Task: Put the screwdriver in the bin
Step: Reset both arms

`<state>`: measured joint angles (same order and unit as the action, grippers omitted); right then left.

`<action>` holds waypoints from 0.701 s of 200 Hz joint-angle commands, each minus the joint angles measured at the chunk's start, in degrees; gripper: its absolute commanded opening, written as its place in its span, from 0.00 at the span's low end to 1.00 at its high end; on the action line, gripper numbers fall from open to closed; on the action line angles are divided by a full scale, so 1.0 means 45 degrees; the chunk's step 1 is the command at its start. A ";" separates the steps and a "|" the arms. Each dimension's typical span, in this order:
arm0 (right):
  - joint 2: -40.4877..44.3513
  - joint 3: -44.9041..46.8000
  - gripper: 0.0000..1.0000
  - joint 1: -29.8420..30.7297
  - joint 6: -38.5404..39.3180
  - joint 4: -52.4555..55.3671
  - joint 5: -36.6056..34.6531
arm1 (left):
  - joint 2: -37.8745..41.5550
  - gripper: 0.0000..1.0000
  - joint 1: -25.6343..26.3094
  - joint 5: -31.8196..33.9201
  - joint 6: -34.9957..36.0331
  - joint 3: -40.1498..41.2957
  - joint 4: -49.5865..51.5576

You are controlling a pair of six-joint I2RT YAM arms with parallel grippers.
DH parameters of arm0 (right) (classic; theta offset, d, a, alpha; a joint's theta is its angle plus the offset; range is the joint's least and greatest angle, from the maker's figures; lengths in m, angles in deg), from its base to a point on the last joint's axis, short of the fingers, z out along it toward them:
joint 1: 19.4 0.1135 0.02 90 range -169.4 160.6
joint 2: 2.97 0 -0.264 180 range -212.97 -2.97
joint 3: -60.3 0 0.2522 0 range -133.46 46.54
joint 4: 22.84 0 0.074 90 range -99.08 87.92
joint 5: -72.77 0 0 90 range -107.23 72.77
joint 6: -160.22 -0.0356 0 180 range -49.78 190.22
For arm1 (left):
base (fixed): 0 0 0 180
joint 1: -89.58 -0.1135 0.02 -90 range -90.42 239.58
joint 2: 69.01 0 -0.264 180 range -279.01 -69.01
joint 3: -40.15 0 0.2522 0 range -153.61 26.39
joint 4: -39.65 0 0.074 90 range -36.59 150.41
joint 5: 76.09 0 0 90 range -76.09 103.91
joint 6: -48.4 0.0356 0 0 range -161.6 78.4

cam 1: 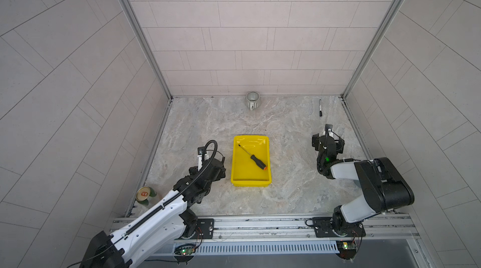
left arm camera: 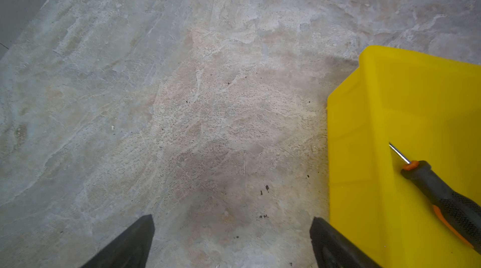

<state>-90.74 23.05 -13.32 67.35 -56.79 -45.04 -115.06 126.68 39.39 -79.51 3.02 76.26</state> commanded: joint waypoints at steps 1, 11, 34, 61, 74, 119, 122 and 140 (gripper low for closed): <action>0.0014 -0.0040 0.99 -0.0039 0.0103 0.0004 0.1079 | -0.0099 1.00 -0.0046 0.0119 -0.0012 0.0019 -0.0133; -0.0118 0.0264 0.99 -0.0083 0.0058 -0.0339 0.1339 | -0.0173 1.00 -0.0051 0.0153 0.0012 0.0038 -0.0236; -0.0511 0.0642 0.99 -0.0083 0.0243 -0.1726 0.1491 | -0.0422 1.00 -0.0049 0.0032 0.0280 0.0097 -0.0588; -0.0630 0.0730 0.99 -0.0083 0.0337 -0.2181 0.1492 | -0.0667 1.00 -0.0061 -0.0484 0.1336 0.0383 -0.1600; -0.0597 0.0700 0.99 -0.0083 0.0270 -0.2005 0.1493 | -0.0685 1.00 -0.0060 -0.0496 0.1810 0.0284 -0.1712; -0.0661 0.0727 0.99 -0.0088 0.0358 -0.2178 0.1496 | -0.0043 1.00 -0.0060 0.2130 0.4493 -0.0180 -0.3969; -0.0654 0.0727 0.99 -0.0084 0.0347 -0.2176 0.1494 | -0.0008 1.00 -0.0071 0.2627 0.4525 -0.0135 -0.4290; -0.0652 0.0727 0.99 -0.0083 0.0364 -0.2160 0.1493 | 0.0027 1.00 -0.0085 0.4974 0.6100 0.0204 -0.6769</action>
<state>-93.07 26.00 -13.47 68.29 -65.09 -38.37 -115.93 126.68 46.78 -63.55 3.48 61.99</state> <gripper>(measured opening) 0.993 0.999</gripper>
